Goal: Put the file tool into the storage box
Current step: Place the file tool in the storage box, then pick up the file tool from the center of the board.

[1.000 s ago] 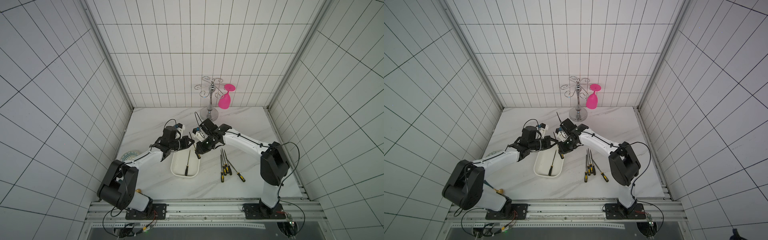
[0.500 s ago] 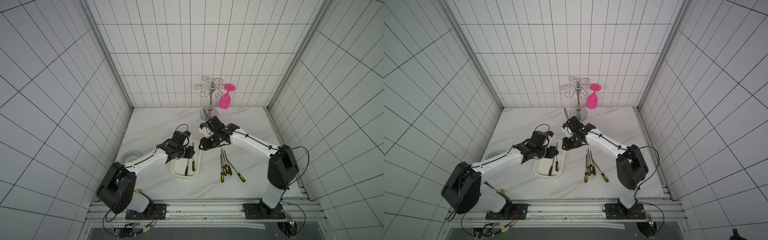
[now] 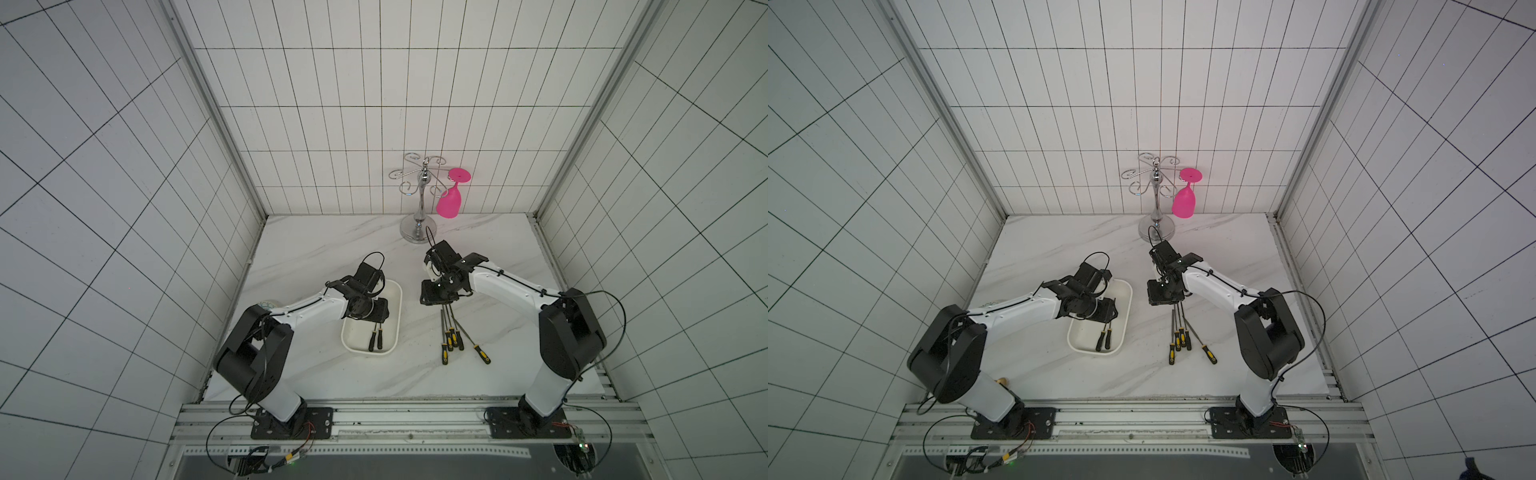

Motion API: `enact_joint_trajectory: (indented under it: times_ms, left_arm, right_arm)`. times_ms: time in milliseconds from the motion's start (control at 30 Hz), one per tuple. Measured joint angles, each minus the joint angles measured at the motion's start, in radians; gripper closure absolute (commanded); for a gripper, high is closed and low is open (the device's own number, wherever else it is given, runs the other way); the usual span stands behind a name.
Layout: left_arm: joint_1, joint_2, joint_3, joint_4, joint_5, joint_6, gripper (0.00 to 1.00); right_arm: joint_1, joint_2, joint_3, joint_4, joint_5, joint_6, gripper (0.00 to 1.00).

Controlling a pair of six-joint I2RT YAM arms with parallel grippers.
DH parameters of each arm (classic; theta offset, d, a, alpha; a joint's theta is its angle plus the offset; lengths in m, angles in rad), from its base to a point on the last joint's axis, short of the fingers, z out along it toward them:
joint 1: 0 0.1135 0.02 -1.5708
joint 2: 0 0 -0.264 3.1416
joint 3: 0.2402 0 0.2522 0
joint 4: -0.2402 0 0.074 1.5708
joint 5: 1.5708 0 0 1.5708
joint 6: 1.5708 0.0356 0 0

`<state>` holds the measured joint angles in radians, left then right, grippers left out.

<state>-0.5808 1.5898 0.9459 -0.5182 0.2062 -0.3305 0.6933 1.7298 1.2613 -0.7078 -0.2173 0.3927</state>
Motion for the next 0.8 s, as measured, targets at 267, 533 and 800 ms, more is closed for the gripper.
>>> enact_joint_trajectory:
  times_ms: [267,533,800]
  left_arm:
    - [0.006,-0.005,0.000,0.021,-0.013,-0.010,0.51]
    - [0.045,-0.009,0.000,0.044,-0.011,-0.047,0.42]
    - [0.056,-0.022,0.000,0.061,-0.012,-0.072,0.40]
  right_arm:
    - [0.025,-0.038,-0.071,-0.098,0.006,-0.003,0.62]
    - [0.126,-0.038,-0.123,-0.179,-0.006,-0.010,0.61]
    - [0.128,-0.094,-0.212,-0.203,-0.003,0.009,0.61]
